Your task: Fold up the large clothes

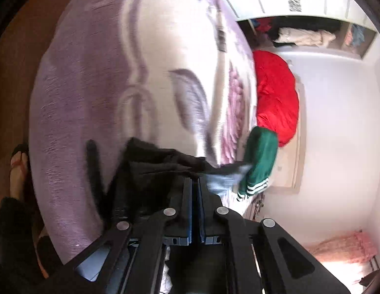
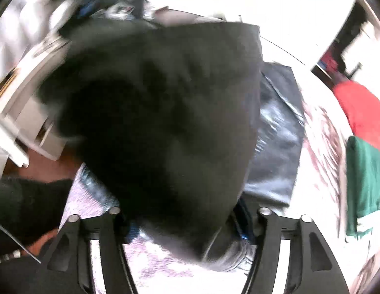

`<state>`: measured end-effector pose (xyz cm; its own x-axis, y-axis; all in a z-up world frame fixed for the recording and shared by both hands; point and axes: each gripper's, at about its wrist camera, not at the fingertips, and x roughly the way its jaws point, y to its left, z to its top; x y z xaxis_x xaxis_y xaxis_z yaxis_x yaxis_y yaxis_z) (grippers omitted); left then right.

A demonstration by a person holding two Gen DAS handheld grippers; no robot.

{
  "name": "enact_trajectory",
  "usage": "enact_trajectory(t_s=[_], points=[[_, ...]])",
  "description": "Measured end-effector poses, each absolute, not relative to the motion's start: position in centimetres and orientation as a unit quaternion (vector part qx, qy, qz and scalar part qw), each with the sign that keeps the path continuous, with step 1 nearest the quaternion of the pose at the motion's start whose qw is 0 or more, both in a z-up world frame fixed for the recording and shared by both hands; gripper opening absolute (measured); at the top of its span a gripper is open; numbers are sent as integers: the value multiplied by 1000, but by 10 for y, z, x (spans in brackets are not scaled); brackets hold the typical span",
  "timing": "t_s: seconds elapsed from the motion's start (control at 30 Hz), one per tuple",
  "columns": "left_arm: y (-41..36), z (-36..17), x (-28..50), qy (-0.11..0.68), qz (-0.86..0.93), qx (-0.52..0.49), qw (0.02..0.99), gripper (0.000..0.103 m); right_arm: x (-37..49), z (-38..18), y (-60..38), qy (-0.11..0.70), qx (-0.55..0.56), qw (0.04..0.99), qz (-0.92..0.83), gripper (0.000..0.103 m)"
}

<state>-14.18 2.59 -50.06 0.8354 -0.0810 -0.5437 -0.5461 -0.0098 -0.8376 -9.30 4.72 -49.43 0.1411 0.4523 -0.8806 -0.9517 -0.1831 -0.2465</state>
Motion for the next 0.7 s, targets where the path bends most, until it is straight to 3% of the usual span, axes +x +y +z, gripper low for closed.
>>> enact_trajectory(t_s=[0.03, 0.07, 0.13, 0.23, 0.33, 0.5, 0.6, 0.63, 0.7], points=[[24, -494, -137, 231, 166, -683, 673, 5, -101, -498, 34, 248, -505, 560, 608, 86], [25, -490, -130, 235, 159, -678, 678, 5, -102, -493, 14, 235, -523, 547, 610, 88], [26, -481, -115, 250, 145, -662, 692, 5, -109, -494, 8, 220, -530, 529, 625, 88], [23, -475, -93, 267, 117, -651, 701, 6, -97, -478, 20, 271, -489, 522, 645, 89], [12, -477, -67, 310, 100, -615, 718, 6, -74, -460, -3, 340, -416, 527, 659, 89], [-23, -526, -38, 461, 130, -526, 703, 6, 24, -441, -33, 554, -190, 545, 599, 88], [-28, -554, -55, 458, 130, -553, 683, 5, 79, -439, -68, 621, -53, 589, 514, 88], [-28, -557, -61, 450, 127, -562, 682, 5, 91, -442, -72, 636, -27, 604, 480, 86], [-29, -557, -72, 446, 124, -568, 681, 5, 116, -453, -74, 661, 37, 606, 442, 63]])
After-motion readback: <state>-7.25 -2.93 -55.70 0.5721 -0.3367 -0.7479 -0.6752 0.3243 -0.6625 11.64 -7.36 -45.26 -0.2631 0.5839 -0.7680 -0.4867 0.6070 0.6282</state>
